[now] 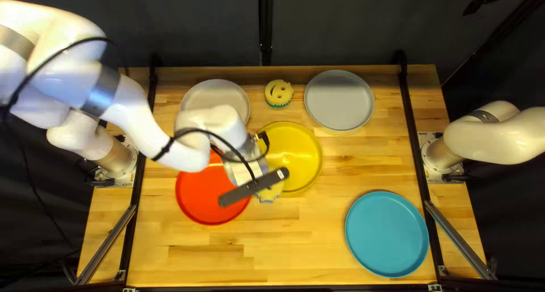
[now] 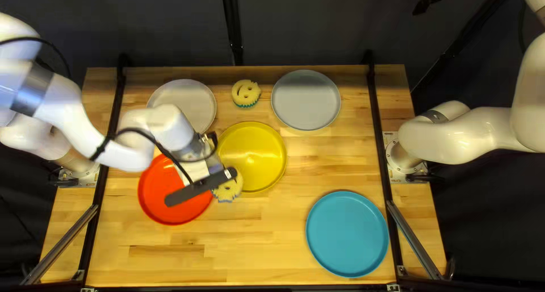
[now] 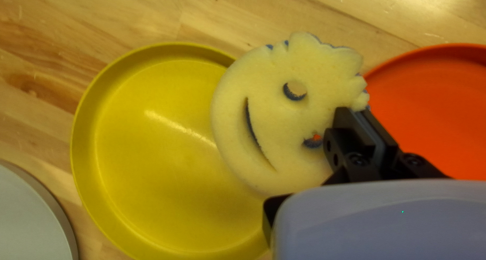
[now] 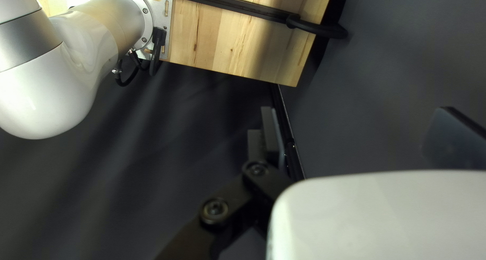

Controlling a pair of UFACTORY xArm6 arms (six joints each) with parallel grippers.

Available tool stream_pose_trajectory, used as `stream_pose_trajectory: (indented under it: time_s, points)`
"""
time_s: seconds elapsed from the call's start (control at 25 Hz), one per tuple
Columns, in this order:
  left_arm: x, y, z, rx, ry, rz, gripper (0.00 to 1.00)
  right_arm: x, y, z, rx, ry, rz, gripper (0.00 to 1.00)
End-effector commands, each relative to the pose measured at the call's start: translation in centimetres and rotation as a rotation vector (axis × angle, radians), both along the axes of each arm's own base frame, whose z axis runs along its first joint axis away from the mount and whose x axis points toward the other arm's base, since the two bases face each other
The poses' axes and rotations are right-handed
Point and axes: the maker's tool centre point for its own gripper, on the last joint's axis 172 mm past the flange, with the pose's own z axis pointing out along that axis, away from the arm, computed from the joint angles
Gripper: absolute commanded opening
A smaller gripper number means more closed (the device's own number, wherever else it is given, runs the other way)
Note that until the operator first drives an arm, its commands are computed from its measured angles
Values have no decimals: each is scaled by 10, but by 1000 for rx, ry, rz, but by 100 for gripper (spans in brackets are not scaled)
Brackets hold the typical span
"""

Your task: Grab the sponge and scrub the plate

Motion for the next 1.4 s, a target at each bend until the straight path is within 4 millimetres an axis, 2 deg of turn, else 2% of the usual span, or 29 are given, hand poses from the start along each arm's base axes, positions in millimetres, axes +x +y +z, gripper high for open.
stream_pose_trajectory:
  time_s: [0.04, 0.28, 0.56, 0.6, 0.64, 0.72, 0.92, 1.0, 1.12, 1.28, 1.32, 1.4]
  points:
    - [3, -33, -16, 0, -14, 2, 0, 0, 0, 0, 0, 0, 0, 100]
    - [-1, -50, -42, -12, -19, 8, 0, 0, 0, 0, 0, 0, 0, 100]
    - [-8, -53, -66, -41, -16, 4, 0, 0, 0, 0, 0, 0, 0, 100]
    - [-7, -53, -68, -46, -18, 5, 91, 0, 0, 0, 0, 0, 0, 100]
    - [-6, -55, -68, -49, -21, 6, 100, 0, 0, 0, 0, 0, 0, 100]
    - [-6, -56, -66, -52, -25, 9, 100, 0, 0, 0, 0, 0, 0, 100]
    - [-6, -49, -46, -45, -36, 19, 100, 0, 0, 0, 0, 0, 0, 100]
    - [-11, -35, -24, -33, -37, 32, 100, 0, 0, 0, 0, 0, 0, 100]
    - [-24, 0, 3, -20, -30, 80, 100, 0, 0, 0, 0, 0, 0, 100]
    - [-51, 75, 24, -34, 27, 171, 100, 0, 0, 0, 0, 0, 0, 100]
    - [-53, 83, 26, -37, 36, 183, 100, 0, 0, 0, 0, 0, 0, 100]
    - [-70, 127, 39, -51, 74, 224, 100, 0, 0, 0, 0, 0, 0, 100]
